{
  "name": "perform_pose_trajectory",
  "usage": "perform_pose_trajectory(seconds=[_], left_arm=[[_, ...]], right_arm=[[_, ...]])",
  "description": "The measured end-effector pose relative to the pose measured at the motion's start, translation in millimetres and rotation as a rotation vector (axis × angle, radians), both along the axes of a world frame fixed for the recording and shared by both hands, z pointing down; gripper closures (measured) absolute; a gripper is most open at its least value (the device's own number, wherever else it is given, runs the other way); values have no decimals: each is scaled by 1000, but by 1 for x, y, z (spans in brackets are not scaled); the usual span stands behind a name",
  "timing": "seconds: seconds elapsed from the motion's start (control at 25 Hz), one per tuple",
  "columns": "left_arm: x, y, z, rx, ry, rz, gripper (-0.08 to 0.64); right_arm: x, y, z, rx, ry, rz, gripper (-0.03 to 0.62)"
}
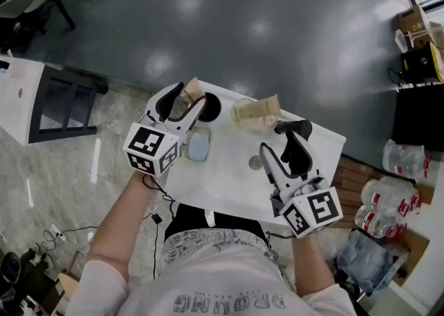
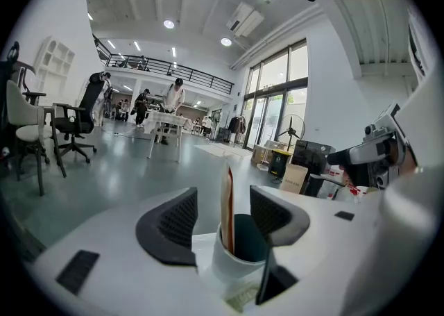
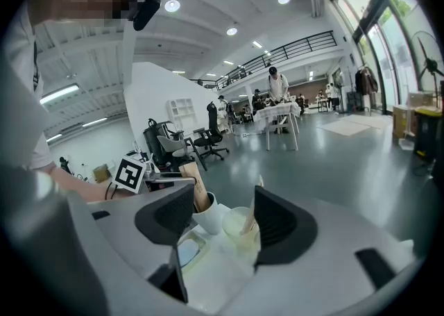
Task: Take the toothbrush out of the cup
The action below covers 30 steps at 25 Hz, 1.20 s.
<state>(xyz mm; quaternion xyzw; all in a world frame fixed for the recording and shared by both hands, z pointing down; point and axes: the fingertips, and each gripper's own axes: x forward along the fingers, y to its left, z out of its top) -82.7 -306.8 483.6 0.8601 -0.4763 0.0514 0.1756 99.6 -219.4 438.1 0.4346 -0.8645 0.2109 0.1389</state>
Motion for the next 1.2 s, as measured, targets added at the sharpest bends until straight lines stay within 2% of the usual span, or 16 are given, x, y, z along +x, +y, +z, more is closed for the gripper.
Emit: perform_pose_trajectory(seconds=[0.12, 0.52, 1.2], left_arm=[[2, 1, 3, -5, 1, 10, 314], [6, 1, 8, -9, -3, 28, 417], [6, 1, 13, -18, -15, 23, 489]], right_arm=[[0, 2, 1, -5, -2, 0, 307], [-2, 2, 3, -12, 3, -1, 308], [-3, 7, 7, -20, 4, 2, 308]])
